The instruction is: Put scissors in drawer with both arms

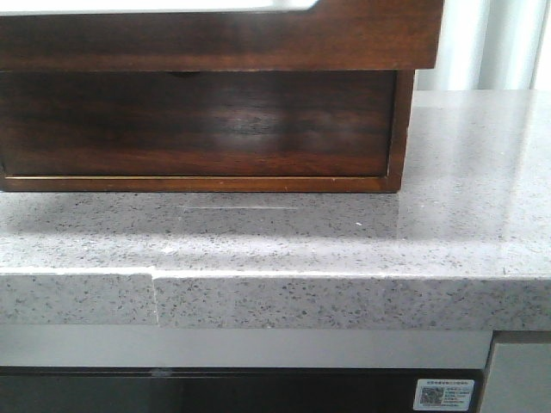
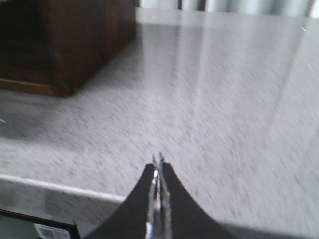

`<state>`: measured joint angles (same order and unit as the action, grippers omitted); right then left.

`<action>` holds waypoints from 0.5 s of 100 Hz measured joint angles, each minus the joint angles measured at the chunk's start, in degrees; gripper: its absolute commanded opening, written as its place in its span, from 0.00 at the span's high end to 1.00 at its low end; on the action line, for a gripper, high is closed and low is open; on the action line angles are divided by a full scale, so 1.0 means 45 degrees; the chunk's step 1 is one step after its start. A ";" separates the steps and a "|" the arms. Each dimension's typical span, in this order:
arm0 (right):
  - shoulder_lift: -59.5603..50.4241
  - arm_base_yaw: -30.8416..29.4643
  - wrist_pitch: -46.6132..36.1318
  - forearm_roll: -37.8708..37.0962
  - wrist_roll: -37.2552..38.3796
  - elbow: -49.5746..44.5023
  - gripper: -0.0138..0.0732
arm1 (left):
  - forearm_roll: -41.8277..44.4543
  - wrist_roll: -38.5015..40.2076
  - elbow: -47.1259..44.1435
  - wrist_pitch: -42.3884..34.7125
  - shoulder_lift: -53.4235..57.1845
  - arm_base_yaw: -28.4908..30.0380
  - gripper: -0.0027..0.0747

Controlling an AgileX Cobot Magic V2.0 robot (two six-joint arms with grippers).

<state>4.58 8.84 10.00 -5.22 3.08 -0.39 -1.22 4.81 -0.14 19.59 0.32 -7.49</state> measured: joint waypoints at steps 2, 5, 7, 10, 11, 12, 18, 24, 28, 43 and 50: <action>-0.0225 -0.0093 0.0106 0.0000 0.0023 -0.0102 0.88 | 0.0000 0.0000 0.0000 0.0000 0.0000 0.0000 0.99; -0.0526 -0.0202 0.0334 0.0000 0.0048 -0.0135 0.88 | 0.0000 0.0000 0.0000 0.0000 0.0000 0.0000 0.99; -0.0724 -0.0275 0.0508 0.0000 0.0050 -0.0135 0.88 | 0.0000 0.0000 0.0000 0.0000 0.0000 0.0000 0.99; -0.0921 -0.0345 0.0667 0.0000 0.0070 -0.0135 0.88 | 0.0000 0.0000 0.0000 0.0000 0.0000 0.0000 0.99; -0.0959 -0.0382 0.0756 0.0000 0.0070 -0.0135 0.88 | 0.0000 0.0000 0.0000 0.0000 0.0000 0.0000 0.99; -0.1018 -0.0412 0.0813 0.0000 0.0070 -0.0135 0.88 | 0.0000 0.0000 0.0000 0.0000 0.0000 0.0000 0.99; -0.1125 -0.0470 0.1470 0.0000 0.0099 -0.0135 0.88 | -0.0028 0.0000 0.0000 0.0000 0.0000 0.0000 0.99; -0.1126 -0.0496 0.1777 0.0000 0.0099 -0.0135 0.88 | -0.0028 0.0000 0.0000 0.0000 0.0000 0.0000 0.99; -0.1126 -0.0502 0.1802 0.0000 0.0099 -0.0135 0.88 | -0.0028 0.0000 0.0000 0.0000 0.0000 0.0000 0.99; -0.1126 -0.0502 0.1855 0.0000 0.0127 -0.0135 0.88 | -0.0028 0.0000 0.0000 0.0000 0.0000 0.0000 0.99; -0.1126 -0.0502 0.1880 0.0000 0.0127 -0.0112 0.88 | -0.0028 0.0000 0.0000 0.0000 0.0000 0.0000 0.99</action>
<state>-0.48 6.58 18.46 -5.22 3.66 -0.89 -1.34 4.81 -0.14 19.59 0.32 -7.49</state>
